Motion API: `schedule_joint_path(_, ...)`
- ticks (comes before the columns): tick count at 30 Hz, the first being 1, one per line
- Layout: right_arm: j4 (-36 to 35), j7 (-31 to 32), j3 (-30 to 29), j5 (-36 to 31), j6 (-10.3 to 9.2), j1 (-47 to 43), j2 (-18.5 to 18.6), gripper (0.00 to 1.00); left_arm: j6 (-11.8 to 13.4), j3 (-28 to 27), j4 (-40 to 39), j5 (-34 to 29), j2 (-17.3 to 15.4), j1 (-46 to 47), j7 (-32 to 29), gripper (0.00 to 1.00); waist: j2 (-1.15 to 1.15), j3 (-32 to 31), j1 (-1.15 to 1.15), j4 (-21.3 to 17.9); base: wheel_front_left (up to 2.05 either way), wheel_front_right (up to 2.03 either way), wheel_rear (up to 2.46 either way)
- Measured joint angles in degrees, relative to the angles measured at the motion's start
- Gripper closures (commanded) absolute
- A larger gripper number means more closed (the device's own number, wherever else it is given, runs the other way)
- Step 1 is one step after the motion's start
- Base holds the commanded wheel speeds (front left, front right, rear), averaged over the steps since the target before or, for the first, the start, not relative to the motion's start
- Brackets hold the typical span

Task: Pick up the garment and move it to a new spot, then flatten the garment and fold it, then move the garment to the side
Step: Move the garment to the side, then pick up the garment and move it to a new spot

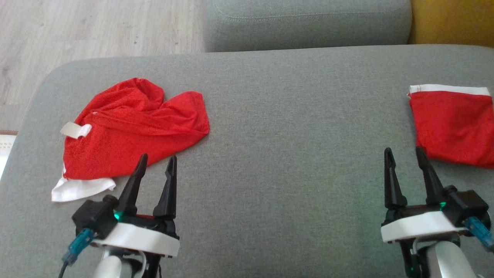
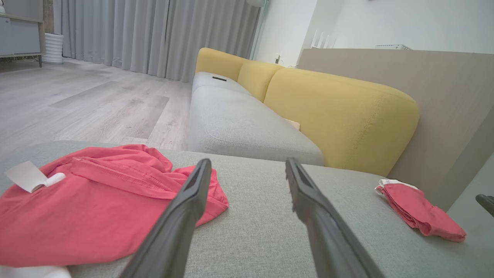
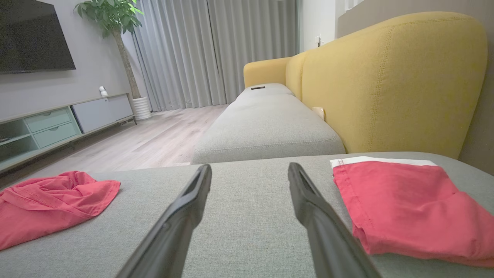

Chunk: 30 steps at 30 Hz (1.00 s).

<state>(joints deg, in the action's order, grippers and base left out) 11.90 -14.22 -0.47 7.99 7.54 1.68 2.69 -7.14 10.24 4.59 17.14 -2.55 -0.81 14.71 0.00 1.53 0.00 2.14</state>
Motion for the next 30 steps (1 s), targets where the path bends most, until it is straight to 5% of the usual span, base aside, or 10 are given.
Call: schedule_joint_path(30, -0.22, -0.14, -0.02, 0.58, 0.0, -0.01, -0.01, 0.0, 0.0, 0.14, -0.08, 0.0, 0.01, 0.24, 0.01, 0.0, 0.0, 0.48, 0.0, 1.08, 0.0, 0.0, 0.0)
